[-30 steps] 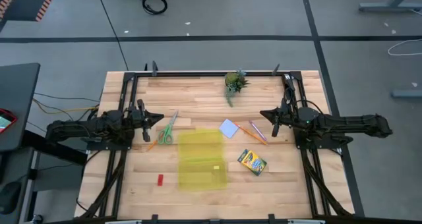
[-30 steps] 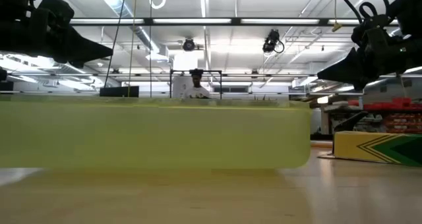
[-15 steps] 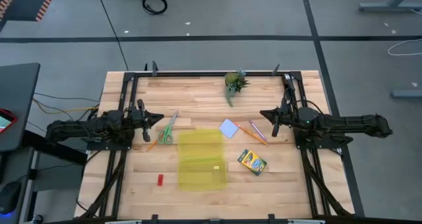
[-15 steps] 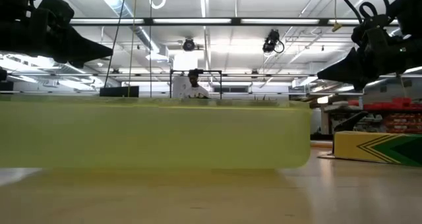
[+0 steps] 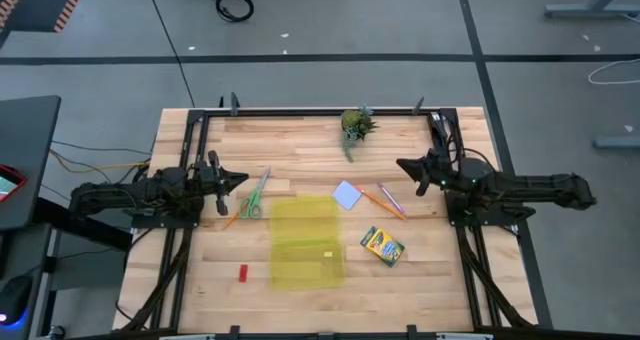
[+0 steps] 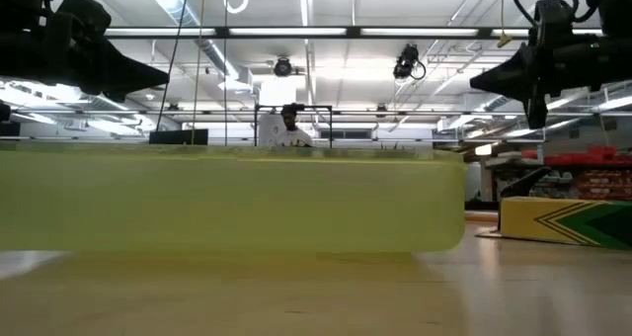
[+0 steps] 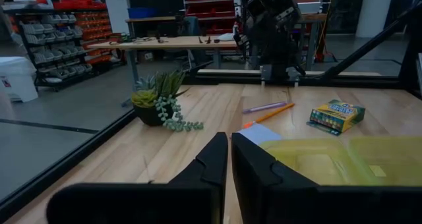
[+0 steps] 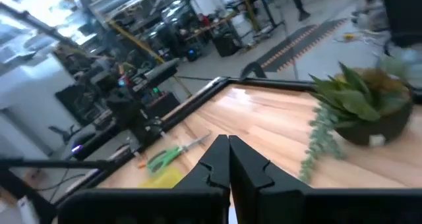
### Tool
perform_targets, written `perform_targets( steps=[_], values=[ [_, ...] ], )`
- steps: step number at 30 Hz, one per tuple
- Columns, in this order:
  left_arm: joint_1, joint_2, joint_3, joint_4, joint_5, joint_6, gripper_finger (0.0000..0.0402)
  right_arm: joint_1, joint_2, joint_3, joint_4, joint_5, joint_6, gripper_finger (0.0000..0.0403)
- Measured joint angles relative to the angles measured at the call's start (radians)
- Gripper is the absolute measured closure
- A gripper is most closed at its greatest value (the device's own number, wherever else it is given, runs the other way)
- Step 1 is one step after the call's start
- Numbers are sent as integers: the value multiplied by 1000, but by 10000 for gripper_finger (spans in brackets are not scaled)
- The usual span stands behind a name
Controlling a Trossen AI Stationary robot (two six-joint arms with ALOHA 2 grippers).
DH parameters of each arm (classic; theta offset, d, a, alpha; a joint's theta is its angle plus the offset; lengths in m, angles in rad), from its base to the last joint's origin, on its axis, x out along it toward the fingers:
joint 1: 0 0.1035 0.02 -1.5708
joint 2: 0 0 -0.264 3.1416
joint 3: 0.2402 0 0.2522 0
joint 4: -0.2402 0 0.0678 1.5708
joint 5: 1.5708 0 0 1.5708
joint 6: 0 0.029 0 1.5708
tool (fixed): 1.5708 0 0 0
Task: Pack school essentials
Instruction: Put the right yellow pencil into the yellow supply box
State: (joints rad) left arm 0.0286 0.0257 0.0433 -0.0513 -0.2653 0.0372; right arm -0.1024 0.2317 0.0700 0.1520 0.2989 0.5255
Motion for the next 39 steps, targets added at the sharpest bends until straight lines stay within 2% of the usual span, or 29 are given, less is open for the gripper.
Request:
perform_targets(
  steps=[3, 7, 15, 23, 28, 32, 35, 39],
  values=[
    [0, 0, 0, 1, 0, 0, 367, 0, 23, 14, -3, -54, -53, 395],
    [0, 0, 0, 2, 0, 0, 363, -3, 101, 32, -24, -56, -58, 395],
    [0, 0, 0, 3, 0, 0, 373, -2, 342, 36, -42, -118, -22, 395],
    [0, 0, 0, 3, 0, 0, 364, -2, 572, 37, -37, -123, 30, 395],
    [0, 0, 0, 3, 0, 0, 366, -2, 639, 37, 11, -144, 123, 395],
    [0, 0, 0, 3, 0, 0, 373, -2, 654, 38, 13, -151, 57, 393],
    [0, 0, 0, 3, 0, 0, 376, -2, 672, 38, 13, -151, 4, 372],
    [0, 0, 0, 3, 0, 0, 373, -1, 728, 52, 9, -150, -32, 317]
  ],
)
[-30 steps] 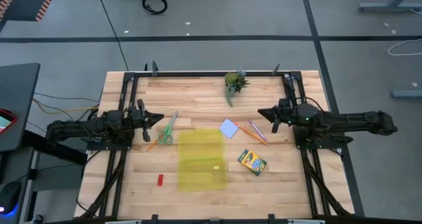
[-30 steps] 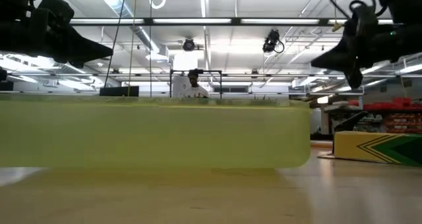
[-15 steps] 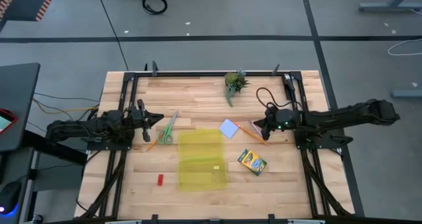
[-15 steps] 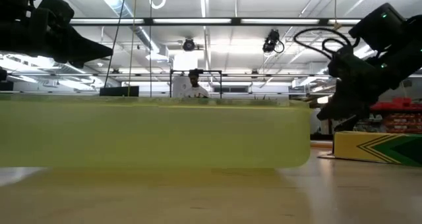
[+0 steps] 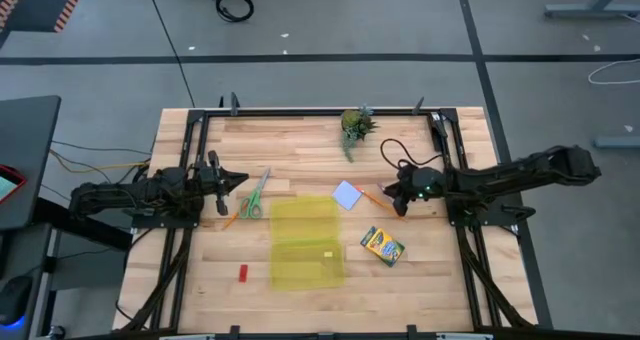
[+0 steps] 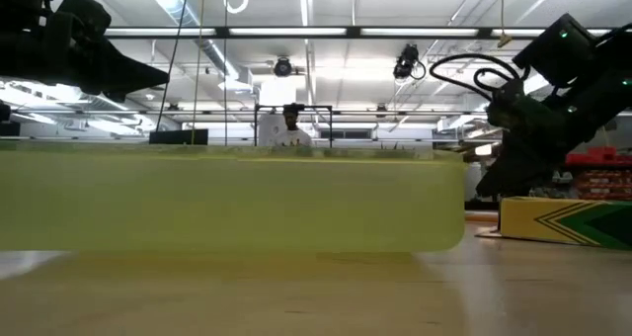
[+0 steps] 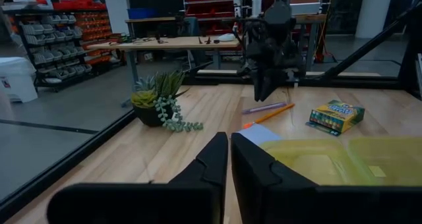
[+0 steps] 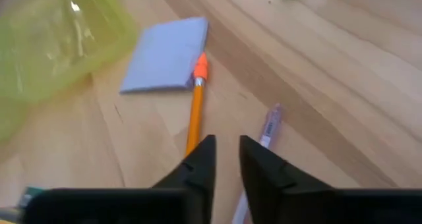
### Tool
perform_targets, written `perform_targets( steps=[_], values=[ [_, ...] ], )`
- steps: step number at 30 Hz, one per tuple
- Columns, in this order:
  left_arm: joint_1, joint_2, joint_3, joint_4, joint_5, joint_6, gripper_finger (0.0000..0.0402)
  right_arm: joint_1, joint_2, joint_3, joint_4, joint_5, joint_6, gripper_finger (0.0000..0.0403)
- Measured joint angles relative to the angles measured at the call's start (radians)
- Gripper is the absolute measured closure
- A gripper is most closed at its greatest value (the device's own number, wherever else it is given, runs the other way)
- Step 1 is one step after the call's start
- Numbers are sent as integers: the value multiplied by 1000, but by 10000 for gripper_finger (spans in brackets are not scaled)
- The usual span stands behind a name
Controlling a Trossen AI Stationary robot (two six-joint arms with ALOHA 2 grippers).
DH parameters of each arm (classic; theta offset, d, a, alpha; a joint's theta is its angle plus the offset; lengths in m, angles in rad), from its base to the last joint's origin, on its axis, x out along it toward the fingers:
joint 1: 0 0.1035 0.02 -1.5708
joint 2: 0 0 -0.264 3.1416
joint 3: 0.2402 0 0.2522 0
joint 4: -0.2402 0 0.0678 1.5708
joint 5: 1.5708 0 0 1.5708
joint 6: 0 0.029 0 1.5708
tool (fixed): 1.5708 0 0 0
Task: Pack school essentials
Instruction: Put the right yellow pencil into the yellow supply box
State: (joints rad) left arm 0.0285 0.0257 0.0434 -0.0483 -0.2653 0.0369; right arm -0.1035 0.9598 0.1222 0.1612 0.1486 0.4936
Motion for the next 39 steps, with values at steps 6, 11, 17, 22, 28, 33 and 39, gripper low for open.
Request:
perform_targets(
  steps=[6, 11, 17, 22, 28, 33, 39],
  values=[
    [0, 0, 0, 0, 0, 0, 366, 22, 120, 93, 3, 0, -181, 252],
    [0, 0, 0, 0, 0, 0, 372, 20, 237, 160, 12, 44, -244, 244],
    [0, 0, 0, 0, 0, 0, 378, 22, 369, 202, 84, 55, -285, 249],
    [0, 0, 0, 0, 0, 0, 371, 22, 432, 222, 145, 55, -313, 251],
    [0, 0, 0, 0, 0, 0, 367, 22, 497, 232, 158, 53, -331, 251],
    [0, 0, 0, 0, 0, 0, 374, 22, 518, 232, 164, 52, -331, 251],
    [0, 0, 0, 0, 0, 0, 378, 28, 537, 233, 174, 49, -330, 263]
  ],
)
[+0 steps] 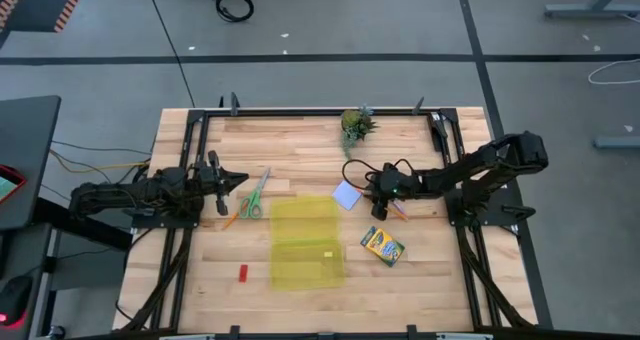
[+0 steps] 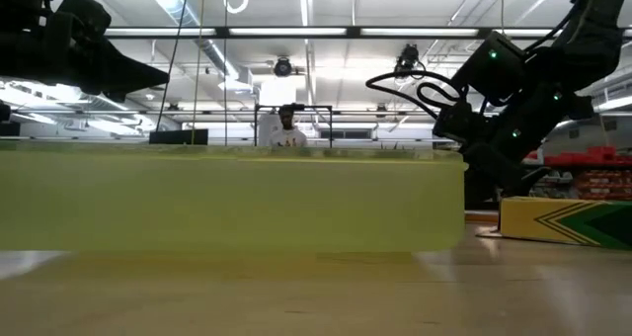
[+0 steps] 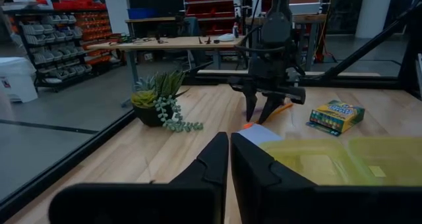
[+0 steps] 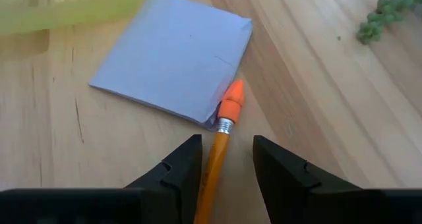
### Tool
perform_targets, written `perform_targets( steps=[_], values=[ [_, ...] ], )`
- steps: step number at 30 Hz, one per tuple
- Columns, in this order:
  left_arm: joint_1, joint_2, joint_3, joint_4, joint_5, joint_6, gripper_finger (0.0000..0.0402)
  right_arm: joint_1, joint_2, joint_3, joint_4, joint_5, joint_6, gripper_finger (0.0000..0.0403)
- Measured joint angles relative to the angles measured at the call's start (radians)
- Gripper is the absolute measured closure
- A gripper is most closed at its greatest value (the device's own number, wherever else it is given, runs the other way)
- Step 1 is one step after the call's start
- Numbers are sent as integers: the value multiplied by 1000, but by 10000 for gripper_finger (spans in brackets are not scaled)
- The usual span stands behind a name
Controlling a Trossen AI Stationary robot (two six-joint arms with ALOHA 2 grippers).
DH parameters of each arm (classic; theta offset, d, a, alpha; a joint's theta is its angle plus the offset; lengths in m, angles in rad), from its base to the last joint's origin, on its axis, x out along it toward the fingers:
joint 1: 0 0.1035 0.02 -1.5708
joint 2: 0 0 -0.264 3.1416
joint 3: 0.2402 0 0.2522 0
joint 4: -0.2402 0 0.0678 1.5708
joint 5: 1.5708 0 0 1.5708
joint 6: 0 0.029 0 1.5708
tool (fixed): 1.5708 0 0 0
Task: Pack school essentials
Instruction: Put the right yellow pencil into the yellow supply box
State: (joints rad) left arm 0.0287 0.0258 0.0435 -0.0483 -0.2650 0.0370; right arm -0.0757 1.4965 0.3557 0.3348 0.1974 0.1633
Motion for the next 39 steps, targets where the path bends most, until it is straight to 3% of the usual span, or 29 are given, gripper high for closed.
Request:
perform_targets(
  steps=[15, 25, 31, 39],
  values=[
    [0, 0, 0, 0, 0, 0, 371, 34, 1, 2, -39, 12, 21, 362],
    [0, 0, 0, 0, 0, 0, 370, 33, 0, 9, -53, 12, 44, 370],
    [0, 0, 0, 0, 0, 0, 367, 21, -16, 98, -201, 24, -33, 370],
    [0, 0, 0, 0, 0, 0, 378, -20, -17, 197, -271, 31, -68, 368]
  ],
)
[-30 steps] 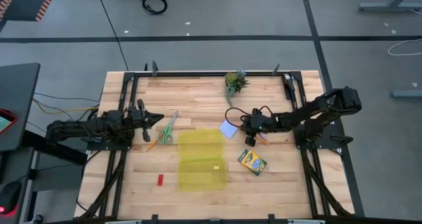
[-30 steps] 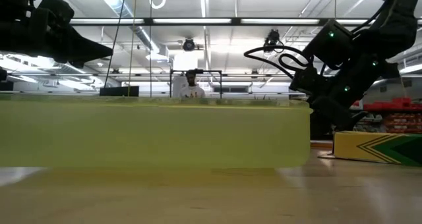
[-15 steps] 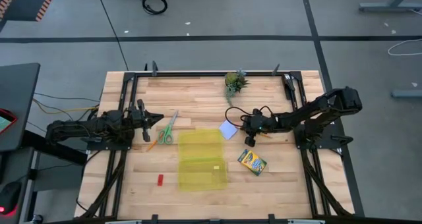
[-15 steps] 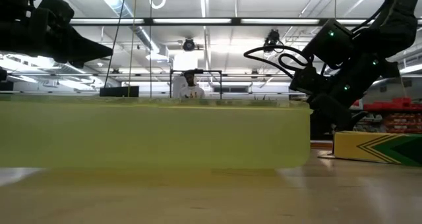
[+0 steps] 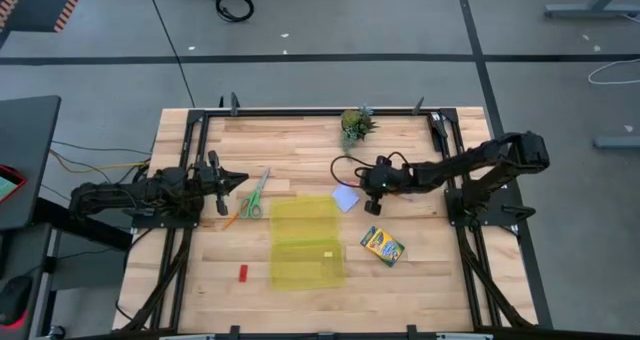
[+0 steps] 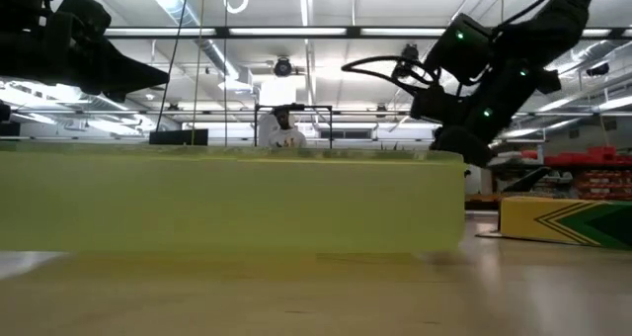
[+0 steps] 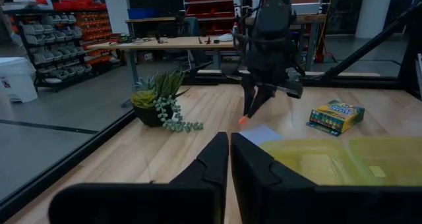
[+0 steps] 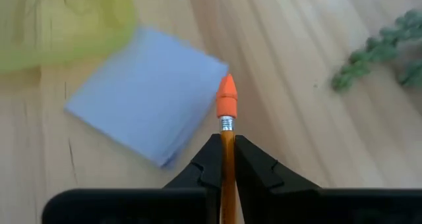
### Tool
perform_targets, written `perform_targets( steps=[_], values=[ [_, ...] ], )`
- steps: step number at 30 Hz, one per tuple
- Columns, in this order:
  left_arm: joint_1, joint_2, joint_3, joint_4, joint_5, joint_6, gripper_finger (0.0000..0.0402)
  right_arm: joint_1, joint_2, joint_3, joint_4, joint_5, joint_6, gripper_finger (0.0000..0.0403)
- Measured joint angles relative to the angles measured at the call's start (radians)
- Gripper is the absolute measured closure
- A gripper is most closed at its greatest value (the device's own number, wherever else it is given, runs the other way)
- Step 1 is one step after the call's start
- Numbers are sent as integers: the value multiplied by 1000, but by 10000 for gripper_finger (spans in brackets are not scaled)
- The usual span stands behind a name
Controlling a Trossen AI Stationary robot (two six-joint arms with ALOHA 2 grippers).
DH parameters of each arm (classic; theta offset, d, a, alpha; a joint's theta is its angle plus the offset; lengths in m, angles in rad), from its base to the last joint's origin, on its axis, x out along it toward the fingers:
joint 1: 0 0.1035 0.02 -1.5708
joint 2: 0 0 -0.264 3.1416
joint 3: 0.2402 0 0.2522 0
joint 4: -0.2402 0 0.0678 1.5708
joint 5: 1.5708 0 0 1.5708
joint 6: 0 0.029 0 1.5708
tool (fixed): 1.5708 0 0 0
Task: Pack school essentials
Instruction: Put the right yellow pencil into the yellow supply box
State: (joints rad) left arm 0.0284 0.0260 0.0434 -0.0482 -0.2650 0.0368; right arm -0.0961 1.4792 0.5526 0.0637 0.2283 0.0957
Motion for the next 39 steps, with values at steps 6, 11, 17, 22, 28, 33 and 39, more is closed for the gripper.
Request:
perform_targets(
  steps=[6, 11, 17, 22, 28, 33, 39],
  values=[
    [0, 0, 0, 0, 0, 0, 372, -9, 0, 88, -118, 17, -3, 367],
    [0, 0, 0, 0, 0, 0, 366, -6, -1, 138, -116, -26, -11, 366],
    [0, 0, 0, 0, 0, 0, 372, 25, 7, 147, 0, -84, 39, 366],
    [0, 0, 0, 1, 0, 0, 376, 105, 41, 179, 96, -100, 75, 365],
    [0, 0, 0, 8, 0, 0, 368, 196, 169, 356, 86, -68, 82, 365],
    [0, 0, 0, 11, 0, 0, 368, 250, 296, 562, 14, -21, 101, 365],
    [0, 0, -2, 22, 0, 0, 377, 297, 443, 789, -50, -20, 112, 365]
  ],
)
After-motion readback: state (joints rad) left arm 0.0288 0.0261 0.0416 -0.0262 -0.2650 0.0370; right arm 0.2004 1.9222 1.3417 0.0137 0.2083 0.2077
